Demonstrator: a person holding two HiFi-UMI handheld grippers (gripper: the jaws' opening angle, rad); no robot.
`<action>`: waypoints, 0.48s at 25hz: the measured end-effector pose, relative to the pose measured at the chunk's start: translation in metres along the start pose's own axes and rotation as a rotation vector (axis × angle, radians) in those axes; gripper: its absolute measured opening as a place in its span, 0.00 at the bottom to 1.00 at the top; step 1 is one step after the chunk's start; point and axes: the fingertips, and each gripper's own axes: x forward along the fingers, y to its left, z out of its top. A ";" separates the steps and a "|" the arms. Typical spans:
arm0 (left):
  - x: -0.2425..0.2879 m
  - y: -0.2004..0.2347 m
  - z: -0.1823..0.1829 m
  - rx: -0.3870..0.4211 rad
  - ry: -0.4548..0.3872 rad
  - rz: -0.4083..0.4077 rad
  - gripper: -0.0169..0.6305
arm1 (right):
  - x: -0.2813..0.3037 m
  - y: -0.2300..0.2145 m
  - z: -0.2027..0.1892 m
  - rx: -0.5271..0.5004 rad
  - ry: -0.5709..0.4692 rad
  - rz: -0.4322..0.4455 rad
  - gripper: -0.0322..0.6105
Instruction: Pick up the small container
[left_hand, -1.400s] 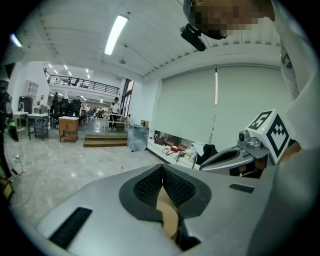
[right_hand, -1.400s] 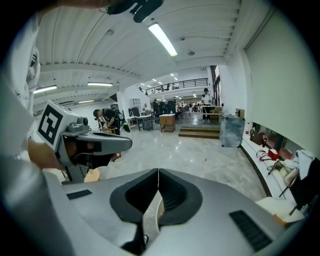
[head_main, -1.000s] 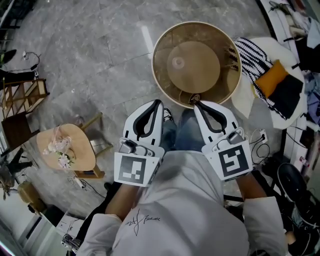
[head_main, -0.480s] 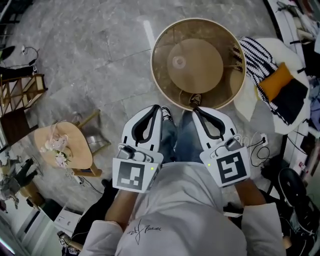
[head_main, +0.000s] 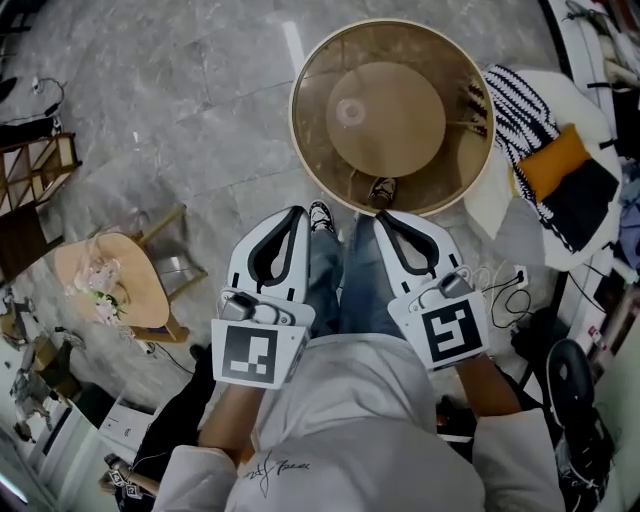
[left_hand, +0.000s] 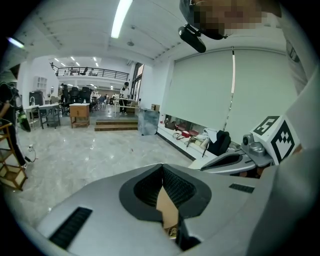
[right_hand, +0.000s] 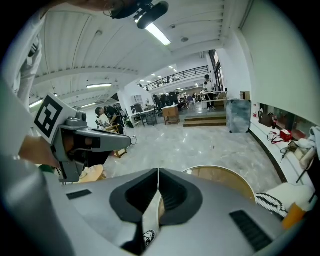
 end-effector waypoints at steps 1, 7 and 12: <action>0.002 0.001 -0.004 0.001 0.012 0.017 0.05 | 0.002 -0.002 -0.004 0.003 0.005 0.002 0.08; 0.012 0.003 -0.018 -0.016 0.039 0.064 0.05 | 0.015 0.000 -0.020 0.019 0.018 0.026 0.08; 0.021 -0.001 -0.030 -0.034 0.052 0.063 0.05 | 0.021 -0.007 -0.025 0.005 0.005 0.021 0.08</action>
